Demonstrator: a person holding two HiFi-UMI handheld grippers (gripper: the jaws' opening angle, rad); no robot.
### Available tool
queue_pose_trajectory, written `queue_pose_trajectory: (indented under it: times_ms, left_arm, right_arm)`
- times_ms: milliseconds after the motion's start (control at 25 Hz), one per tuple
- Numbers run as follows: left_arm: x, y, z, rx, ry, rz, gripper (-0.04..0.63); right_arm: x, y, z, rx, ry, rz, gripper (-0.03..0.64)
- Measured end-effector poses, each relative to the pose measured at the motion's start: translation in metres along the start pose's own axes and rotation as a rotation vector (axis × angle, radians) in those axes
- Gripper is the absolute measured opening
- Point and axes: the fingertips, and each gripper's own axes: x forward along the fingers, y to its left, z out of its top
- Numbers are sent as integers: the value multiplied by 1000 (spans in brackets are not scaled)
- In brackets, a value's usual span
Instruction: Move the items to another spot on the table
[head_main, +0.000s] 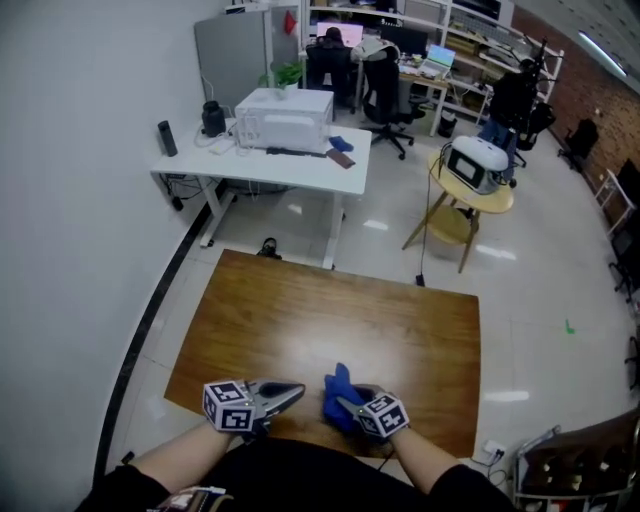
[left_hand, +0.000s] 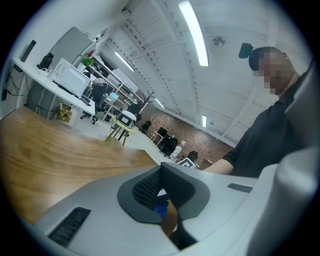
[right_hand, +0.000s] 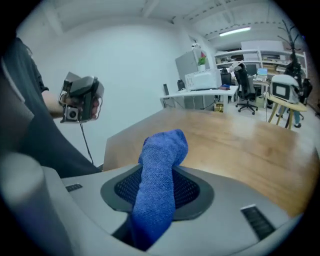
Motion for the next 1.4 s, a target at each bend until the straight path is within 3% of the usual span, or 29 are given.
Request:
queue_pose_trajectory:
  times_ms: [320,520,680,880,1040,1280,1400]
  left_arm:
    - [14,55,33,17,-29,1,-8]
    - [-11,92,36,-15,13,-35,-8]
    - [-19,125,38,-39,28,-14,-8]
    - [6,155,38,-98,-16,28,-8]
    - [37,162,28,-140,-4,3,-8]
    - [54,164,17,-155,37,-29,-8]
    - [55,165,13,-158,51,-39,-8]
  right_arm:
    - [23,-83,92,15,-30,-103,158]
    - [47,-132,130,71,-34,-200,158]
    - [62,-178,145,92,-23,-256,158]
    - [84,-243,166,102,-21,-282,158]
    - [107,-297,196,88,-18,-329,158]
    - [150,-322,199,7,80,-364,160]
    - [159,-318,201,-55,71,-370,162]
